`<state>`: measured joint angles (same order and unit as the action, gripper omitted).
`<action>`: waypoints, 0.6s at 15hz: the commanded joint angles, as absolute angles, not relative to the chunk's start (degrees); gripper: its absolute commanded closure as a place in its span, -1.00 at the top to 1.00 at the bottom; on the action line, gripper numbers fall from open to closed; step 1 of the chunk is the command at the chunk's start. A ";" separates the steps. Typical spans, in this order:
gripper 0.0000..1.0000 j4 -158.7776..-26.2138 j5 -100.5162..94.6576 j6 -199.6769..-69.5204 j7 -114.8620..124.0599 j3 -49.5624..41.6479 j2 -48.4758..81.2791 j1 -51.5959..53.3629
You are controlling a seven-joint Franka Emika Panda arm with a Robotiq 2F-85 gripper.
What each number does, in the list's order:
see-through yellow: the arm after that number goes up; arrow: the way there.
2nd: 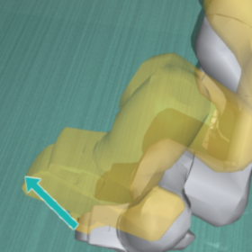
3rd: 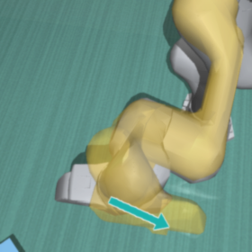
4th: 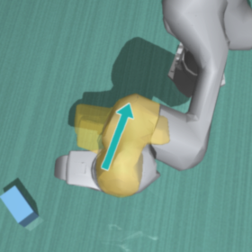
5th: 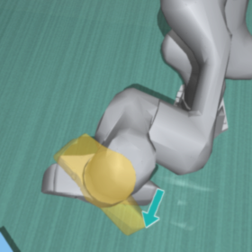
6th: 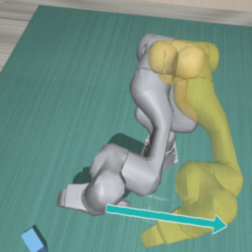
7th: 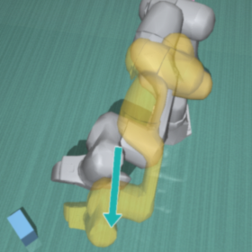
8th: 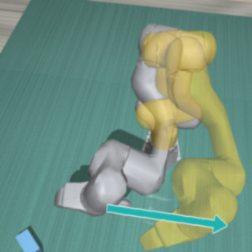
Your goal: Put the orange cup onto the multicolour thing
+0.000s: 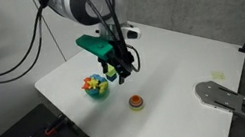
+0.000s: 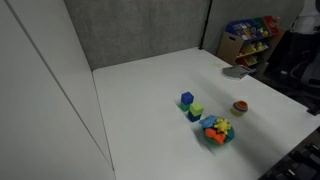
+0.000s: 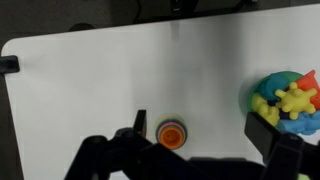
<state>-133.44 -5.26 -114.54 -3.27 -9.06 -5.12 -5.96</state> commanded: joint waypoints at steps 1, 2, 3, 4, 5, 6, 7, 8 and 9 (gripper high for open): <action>1.00 -136.77 -5.30 -109.68 -2.48 -8.76 -14.56 -7.19; 1.00 -137.17 -5.51 -108.25 -2.78 -8.76 -16.90 -7.41; 1.00 -137.31 -5.56 -106.73 -3.06 -8.76 -18.90 -7.58; 1.00 -137.54 -5.82 -105.40 -3.15 -8.64 -21.10 -7.71; 1.00 -137.54 -6.10 -104.16 -3.14 -8.44 -22.85 -7.72; 1.00 -137.64 -6.58 -103.16 -2.61 -8.07 -24.86 -7.75; 1.00 -137.55 -6.80 -102.25 -2.47 -7.79 -26.47 -7.73; 1.00 -137.29 -7.20 -101.11 -1.89 -7.27 -27.98 -7.72; 1.00 -137.10 -7.82 -100.31 -1.33 -6.68 -29.42 -7.75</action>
<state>-136.39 -5.67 -102.70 -3.26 -8.50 -24.30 -7.16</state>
